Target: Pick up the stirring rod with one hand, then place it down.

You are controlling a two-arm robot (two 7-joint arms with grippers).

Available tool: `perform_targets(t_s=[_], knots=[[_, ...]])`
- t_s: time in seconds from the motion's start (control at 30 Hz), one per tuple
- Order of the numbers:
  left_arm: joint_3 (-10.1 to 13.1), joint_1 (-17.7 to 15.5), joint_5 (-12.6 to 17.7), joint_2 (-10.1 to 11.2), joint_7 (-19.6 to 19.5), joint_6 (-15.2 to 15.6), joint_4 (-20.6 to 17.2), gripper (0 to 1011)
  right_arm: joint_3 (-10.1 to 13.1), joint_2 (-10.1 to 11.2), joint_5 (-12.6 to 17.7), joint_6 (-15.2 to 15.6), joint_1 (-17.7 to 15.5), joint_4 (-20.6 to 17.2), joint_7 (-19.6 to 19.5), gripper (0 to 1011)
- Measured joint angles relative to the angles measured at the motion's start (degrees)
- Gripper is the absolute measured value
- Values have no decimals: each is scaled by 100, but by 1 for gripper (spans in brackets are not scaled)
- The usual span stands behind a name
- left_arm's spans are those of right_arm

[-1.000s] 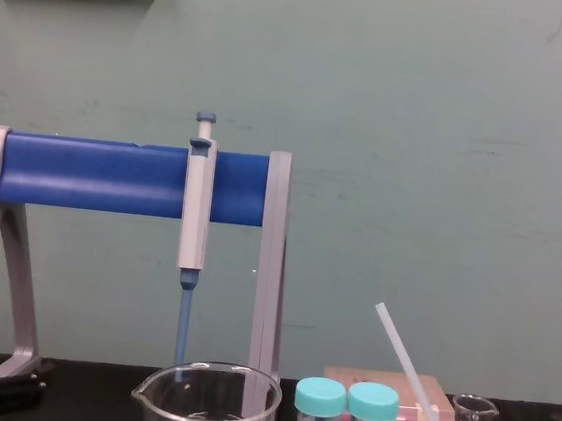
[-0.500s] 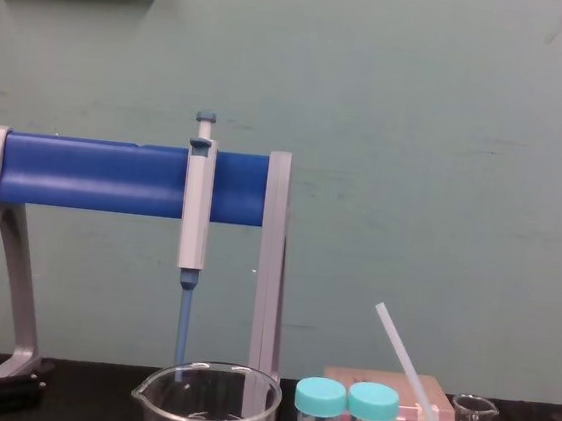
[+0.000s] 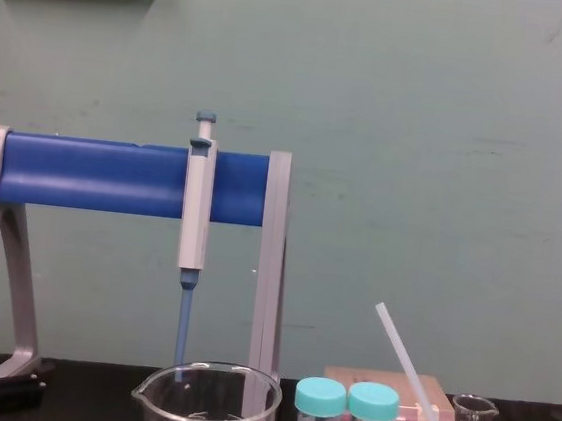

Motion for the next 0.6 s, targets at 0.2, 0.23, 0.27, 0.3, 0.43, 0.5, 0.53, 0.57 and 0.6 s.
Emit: perform_targets(t_s=[0.2,0.23,0.27,0.3,0.43,0.5,0.53,0.57,0.6], knots=[[0,0,0,0,0,0,0,1000,234,-89,377,-10,-65,-106,331,1000],[0,0,0,0,0,0,0,1000,266,-101,440,-10,-75,-129,383,1000],[0,0,0,0,0,0,0,1000,299,-113,505,-9,-87,-155,435,1000],[0,0,0,0,0,0,0,1000,358,-133,642,-4,-106,-205,545,1000],[0,0,0,0,0,0,0,1000,527,-191,1094,55,-150,-394,981,1000],[0,0,0,0,0,0,0,1000,567,-207,1225,83,-154,-450,1128,1000],[0,0,0,0,0,0,0,1000,582,-213,1277,93,-155,-473,1203,1000],[0,0,0,0,0,0,0,1000,604,-224,1354,108,-154,-518,1323,1000],[0,0,0,0,0,0,0,1000,604,-224,1354,108,-154,-518,1323,1000]])
